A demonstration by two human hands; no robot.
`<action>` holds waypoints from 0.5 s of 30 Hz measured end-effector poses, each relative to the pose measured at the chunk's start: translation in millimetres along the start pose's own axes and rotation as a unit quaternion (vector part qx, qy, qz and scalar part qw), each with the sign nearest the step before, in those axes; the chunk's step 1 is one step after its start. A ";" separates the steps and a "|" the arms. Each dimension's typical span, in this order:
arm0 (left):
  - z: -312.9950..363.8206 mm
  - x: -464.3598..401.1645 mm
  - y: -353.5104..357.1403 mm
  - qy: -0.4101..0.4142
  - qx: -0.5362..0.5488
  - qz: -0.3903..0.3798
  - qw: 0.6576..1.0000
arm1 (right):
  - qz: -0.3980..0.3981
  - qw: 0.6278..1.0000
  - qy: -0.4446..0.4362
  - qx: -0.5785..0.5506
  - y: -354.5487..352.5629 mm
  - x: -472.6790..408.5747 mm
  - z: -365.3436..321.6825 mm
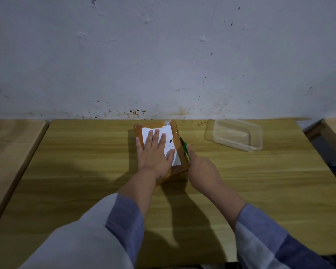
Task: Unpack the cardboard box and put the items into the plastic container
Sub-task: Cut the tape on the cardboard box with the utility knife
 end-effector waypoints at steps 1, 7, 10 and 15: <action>-0.3 -0.1 -0.4 0.001 0.001 0.000 1.000 | 0.003 1.000 0.002 -0.002 0.6 -2.1 -1.8; 0.6 0.5 -0.6 0.000 0.006 0.002 1.000 | 0.007 0.998 0.025 -0.051 5.4 -0.7 -6.0; 1.2 1.1 -0.5 0.005 0.003 0.001 1.000 | 0.012 0.998 0.033 -0.059 7.0 12.2 -2.9; -1.4 2.5 -2.1 0.025 0.002 -0.004 1.000 | 0.021 0.997 0.051 -0.057 12.4 16.6 -8.9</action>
Point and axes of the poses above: each hand's wrist, its own x-axis away from the middle knuckle, its own y-axis out of the palm, z = x × y, the point moved 2 cm from there along -x, towards the middle knuckle, and after that the axes turned 8 degrees about -x, right-handed, at the moved point
